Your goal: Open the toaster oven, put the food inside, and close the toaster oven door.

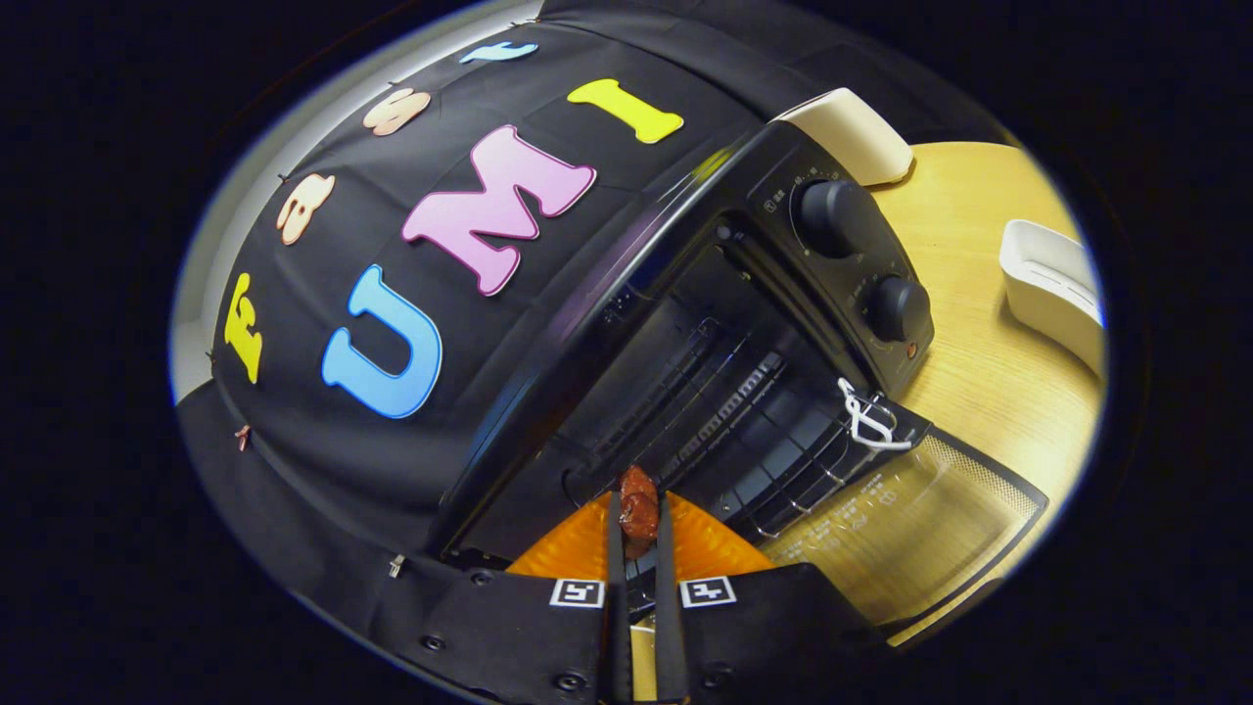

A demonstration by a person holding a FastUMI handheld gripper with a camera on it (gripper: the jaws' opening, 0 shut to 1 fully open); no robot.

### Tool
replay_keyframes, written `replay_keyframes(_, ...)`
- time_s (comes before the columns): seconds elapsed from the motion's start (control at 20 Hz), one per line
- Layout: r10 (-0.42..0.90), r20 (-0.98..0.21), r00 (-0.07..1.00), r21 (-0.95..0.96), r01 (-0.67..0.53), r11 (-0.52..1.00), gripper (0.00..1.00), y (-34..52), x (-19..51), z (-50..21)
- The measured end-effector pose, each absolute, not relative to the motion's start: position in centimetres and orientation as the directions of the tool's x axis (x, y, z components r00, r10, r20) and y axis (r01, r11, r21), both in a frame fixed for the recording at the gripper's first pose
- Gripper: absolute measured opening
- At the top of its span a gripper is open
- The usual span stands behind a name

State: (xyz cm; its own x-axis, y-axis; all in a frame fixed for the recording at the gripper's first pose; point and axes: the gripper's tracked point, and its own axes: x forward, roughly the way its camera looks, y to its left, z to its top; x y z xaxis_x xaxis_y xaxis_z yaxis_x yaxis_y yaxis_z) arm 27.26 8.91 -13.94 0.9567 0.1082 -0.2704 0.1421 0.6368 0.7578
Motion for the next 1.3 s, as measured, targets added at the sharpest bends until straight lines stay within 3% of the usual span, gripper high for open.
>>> replay_keyframes(0.2,0.088,-0.286,0.954,0.747,0.165,0.644,0.14,8.3,27.7,-14.3)
replay_keyframes(0.4,0.055,-0.303,0.951,0.66,0.168,0.733,0.23,7.3,27.3,-14.4)
replay_keyframes(0.45,0.052,-0.307,0.95,0.641,0.166,0.749,0.36,7.0,26.9,-14.3)
replay_keyframes(0.6,0.07,-0.318,0.946,0.602,0.144,0.786,0.59,7.1,26.7,-14.5)
replay_keyframes(0.75,0.087,-0.332,0.939,0.556,0.12,0.822,0.97,7.2,25.3,-14.4)
replay_keyframes(1.3,0.145,-0.438,0.887,0.304,-0.005,0.953,0.98,9.1,17.7,-13.8)
